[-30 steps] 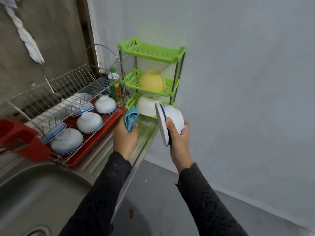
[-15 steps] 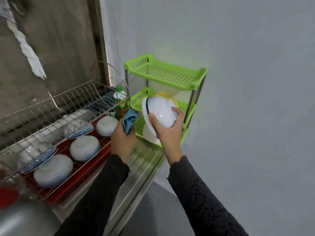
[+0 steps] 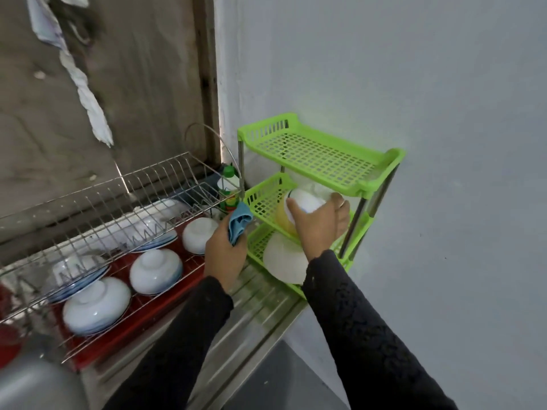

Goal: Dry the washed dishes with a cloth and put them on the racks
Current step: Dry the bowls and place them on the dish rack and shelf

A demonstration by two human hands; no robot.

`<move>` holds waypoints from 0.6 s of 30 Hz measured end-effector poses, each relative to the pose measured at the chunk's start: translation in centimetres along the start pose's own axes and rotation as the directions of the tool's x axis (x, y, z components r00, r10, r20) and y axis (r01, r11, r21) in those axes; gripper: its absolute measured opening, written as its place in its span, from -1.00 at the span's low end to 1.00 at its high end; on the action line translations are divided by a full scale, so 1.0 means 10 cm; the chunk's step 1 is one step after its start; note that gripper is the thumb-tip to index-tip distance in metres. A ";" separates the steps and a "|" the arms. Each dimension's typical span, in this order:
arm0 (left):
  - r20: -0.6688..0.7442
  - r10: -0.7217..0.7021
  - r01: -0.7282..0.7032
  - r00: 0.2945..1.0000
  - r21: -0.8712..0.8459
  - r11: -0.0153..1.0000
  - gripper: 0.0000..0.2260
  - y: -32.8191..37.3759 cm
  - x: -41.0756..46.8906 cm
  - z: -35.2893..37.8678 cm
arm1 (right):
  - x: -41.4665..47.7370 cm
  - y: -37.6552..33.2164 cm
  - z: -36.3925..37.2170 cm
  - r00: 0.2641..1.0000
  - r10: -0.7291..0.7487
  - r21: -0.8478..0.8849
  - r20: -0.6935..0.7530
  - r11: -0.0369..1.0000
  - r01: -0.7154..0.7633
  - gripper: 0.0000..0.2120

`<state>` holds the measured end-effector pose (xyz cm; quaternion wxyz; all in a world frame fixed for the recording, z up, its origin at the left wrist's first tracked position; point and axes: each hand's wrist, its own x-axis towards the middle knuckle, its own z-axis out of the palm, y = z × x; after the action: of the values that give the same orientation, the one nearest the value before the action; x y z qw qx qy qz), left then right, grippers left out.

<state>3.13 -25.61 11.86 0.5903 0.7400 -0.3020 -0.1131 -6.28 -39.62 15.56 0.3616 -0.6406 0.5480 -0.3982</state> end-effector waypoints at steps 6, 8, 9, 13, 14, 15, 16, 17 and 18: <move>-0.015 0.016 -0.016 1.000 0.040 0.999 -0.66 -0.06 0.02 0.02 | -0.02 0.11 0.11 0.990 -0.140 -0.188 -0.022 0.973 0.133 0.07; -0.039 0.024 -0.022 0.999 0.054 0.998 -0.66 -0.09 0.02 0.02 | -0.08 0.14 0.12 0.967 -0.253 -0.236 -0.016 0.941 0.242 -0.04; -0.052 0.023 -0.020 0.998 0.064 0.998 -0.67 -0.09 0.02 0.02 | -0.12 0.15 0.13 0.950 -0.312 -0.240 -0.021 0.924 0.298 -0.12; -0.102 0.000 0.008 0.995 0.081 0.997 -0.65 -0.06 -0.08 -0.01 | -0.30 0.24 0.26 0.801 -0.598 -0.238 -0.030 0.782 0.576 -0.37; -0.107 -0.007 0.015 0.994 0.081 0.997 -0.64 -0.06 -0.12 -0.03 | -0.35 0.28 0.29 0.766 -0.642 -0.211 -0.010 0.750 0.626 -0.41; -0.119 -0.014 0.025 0.993 0.087 0.996 -0.64 -0.07 -0.17 -0.06 | -0.41 0.32 0.34 0.740 -0.673 -0.173 0.024 0.726 0.666 -0.44; -0.130 -0.014 0.026 0.991 0.092 0.995 -0.64 -0.08 -0.21 -0.09 | -0.46 0.35 0.36 0.715 -0.698 -0.143 0.053 0.703 0.697 -0.47; -0.152 -0.012 0.029 0.988 0.107 0.994 -0.64 -0.11 -0.27 -0.15 | -0.53 0.40 0.41 0.690 -0.718 -0.112 0.091 0.681 0.724 -0.49; -0.165 -0.005 0.025 0.986 0.119 0.993 -0.65 -0.13 -0.31 -0.21 | -0.59 0.44 0.45 0.671 -0.730 -0.094 0.127 0.665 0.741 -0.49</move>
<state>2.13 -21.98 10.63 0.5664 0.7835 -0.2529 -0.0375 -4.52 -34.31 9.06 0.1462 -0.8456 0.2542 -0.4461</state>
